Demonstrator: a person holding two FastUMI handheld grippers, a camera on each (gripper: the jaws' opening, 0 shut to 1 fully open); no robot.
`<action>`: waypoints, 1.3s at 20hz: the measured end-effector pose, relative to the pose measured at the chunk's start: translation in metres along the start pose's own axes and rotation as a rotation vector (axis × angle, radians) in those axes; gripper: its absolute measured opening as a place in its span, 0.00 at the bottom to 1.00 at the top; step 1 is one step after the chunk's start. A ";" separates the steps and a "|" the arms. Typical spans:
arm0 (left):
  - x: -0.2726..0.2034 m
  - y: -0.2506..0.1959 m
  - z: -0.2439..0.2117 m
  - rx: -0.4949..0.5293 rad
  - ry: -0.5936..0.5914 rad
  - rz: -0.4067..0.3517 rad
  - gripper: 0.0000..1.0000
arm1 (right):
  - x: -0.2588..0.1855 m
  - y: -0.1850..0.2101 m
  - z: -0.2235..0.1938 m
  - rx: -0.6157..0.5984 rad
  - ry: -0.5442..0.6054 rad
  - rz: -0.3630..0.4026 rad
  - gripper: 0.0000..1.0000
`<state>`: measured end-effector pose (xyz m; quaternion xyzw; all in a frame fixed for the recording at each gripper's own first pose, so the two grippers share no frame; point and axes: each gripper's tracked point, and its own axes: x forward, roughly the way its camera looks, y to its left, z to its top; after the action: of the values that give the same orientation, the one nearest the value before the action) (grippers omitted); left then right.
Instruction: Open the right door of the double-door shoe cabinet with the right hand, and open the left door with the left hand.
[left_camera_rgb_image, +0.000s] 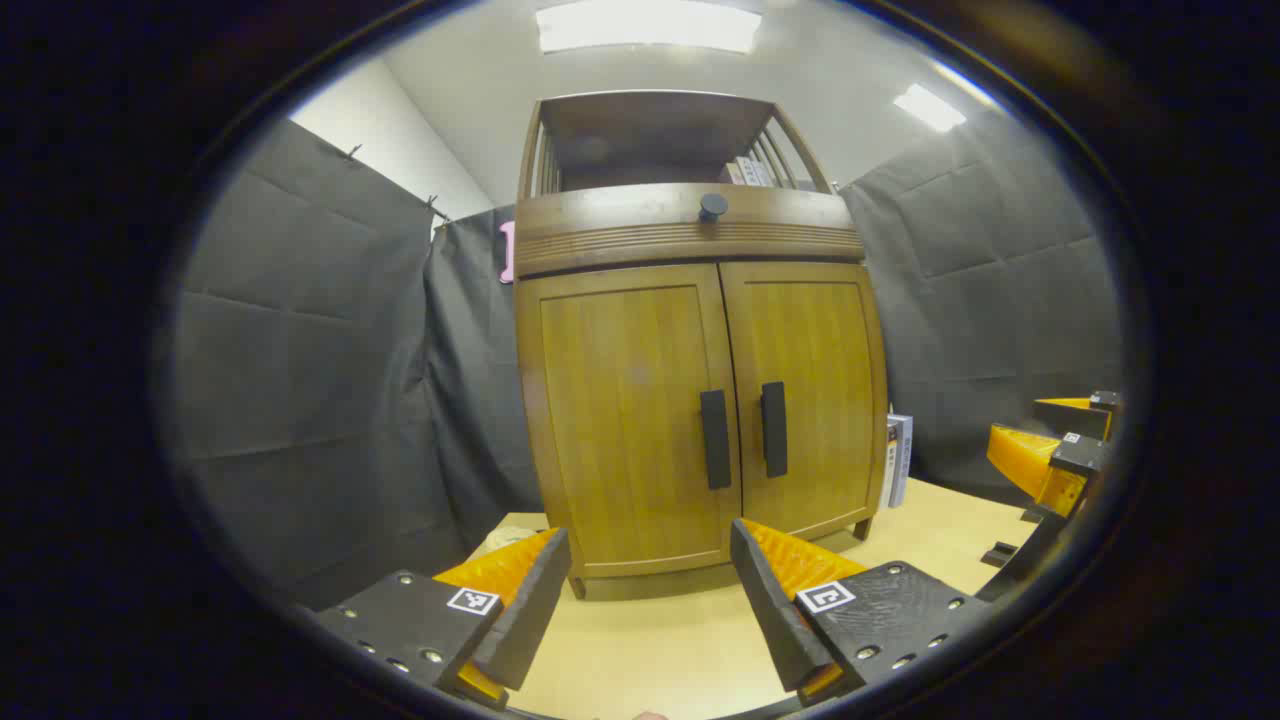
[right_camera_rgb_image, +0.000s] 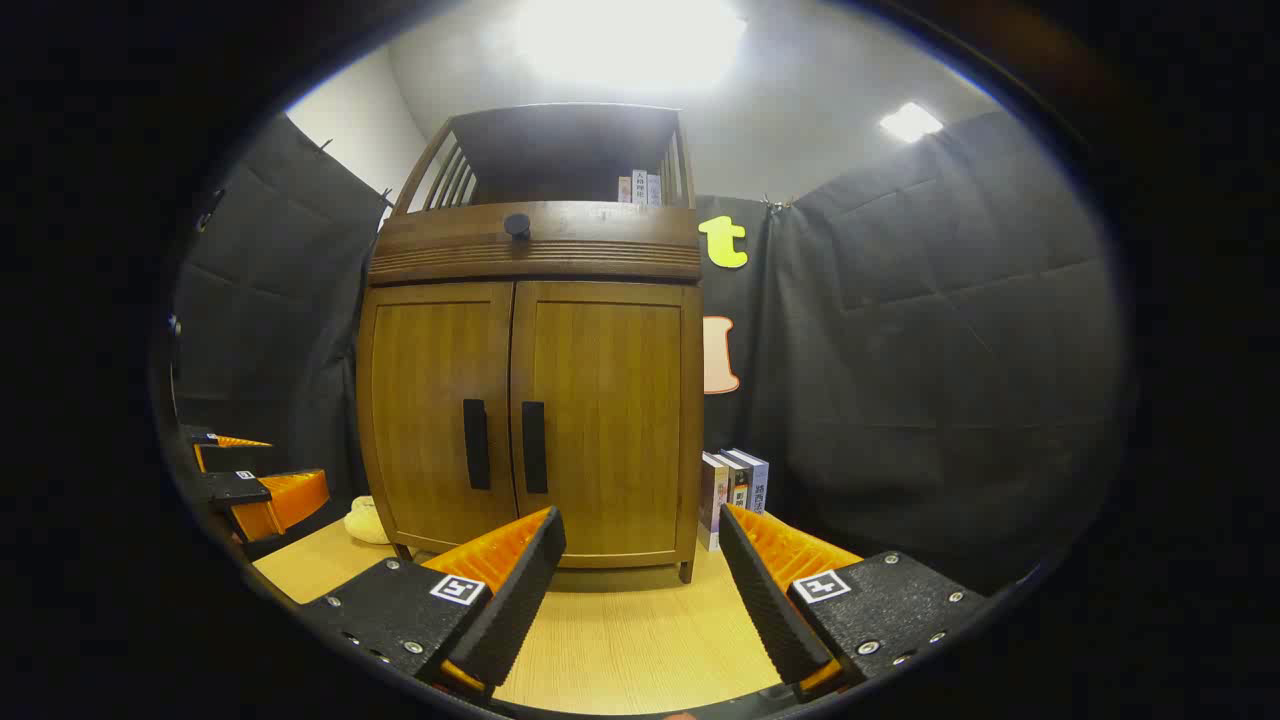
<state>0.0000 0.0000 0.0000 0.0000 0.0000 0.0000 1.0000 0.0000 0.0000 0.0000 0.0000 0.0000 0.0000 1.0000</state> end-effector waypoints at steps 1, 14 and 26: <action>0.000 0.000 0.001 0.000 -0.003 0.003 0.92 | -0.001 0.000 0.001 0.000 0.000 0.000 0.96; -0.018 -0.010 0.005 0.027 -0.054 0.000 0.92 | -0.015 -0.015 -0.008 0.012 0.015 -0.010 0.95; -0.021 -0.005 0.003 0.006 -0.062 0.054 0.92 | 0.030 -0.005 0.016 0.013 -0.004 0.081 0.95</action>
<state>-0.0213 -0.0046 0.0030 0.0032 -0.0310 0.0269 0.9992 0.0298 -0.0055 0.0158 0.0065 -0.0019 0.0403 0.9992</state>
